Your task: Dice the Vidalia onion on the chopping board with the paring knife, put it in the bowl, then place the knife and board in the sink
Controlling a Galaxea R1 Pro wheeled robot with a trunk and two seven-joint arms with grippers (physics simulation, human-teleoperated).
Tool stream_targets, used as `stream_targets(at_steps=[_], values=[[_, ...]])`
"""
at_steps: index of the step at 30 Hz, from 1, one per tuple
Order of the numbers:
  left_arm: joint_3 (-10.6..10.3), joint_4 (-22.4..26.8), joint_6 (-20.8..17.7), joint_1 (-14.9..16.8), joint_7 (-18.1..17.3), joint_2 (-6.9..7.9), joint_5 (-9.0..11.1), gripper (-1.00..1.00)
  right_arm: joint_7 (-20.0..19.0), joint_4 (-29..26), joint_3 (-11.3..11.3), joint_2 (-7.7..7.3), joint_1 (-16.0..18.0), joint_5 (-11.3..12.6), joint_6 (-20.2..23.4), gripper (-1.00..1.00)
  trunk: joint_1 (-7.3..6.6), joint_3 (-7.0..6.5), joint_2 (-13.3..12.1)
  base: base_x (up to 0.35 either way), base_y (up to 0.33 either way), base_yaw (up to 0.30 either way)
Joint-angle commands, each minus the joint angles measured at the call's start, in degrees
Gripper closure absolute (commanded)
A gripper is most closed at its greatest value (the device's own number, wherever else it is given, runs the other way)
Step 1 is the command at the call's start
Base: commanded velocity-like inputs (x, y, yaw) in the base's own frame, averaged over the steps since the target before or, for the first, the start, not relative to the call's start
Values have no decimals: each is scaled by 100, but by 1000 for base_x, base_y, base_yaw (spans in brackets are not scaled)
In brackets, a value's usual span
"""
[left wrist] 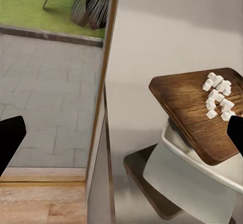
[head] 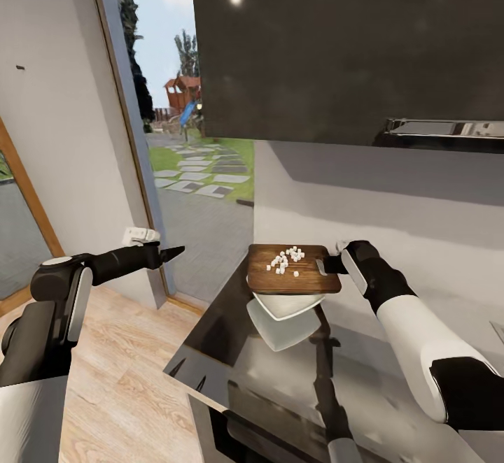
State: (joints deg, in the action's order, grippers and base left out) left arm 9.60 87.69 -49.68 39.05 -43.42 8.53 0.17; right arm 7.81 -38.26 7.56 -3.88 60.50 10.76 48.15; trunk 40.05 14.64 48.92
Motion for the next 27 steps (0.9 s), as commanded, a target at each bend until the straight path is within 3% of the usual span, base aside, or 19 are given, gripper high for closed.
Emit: stream_targets(at_steps=[1,27], values=[[6,3,-42,6,-24,-1,1,-100,46,-6,35,-8,5,68,19,100,1,8,6,0,0,0],[7,3,-42,6,-23,-1,1,-100,40,2,52,-8,5,68,4,100,1,8,6,0,0,0]])
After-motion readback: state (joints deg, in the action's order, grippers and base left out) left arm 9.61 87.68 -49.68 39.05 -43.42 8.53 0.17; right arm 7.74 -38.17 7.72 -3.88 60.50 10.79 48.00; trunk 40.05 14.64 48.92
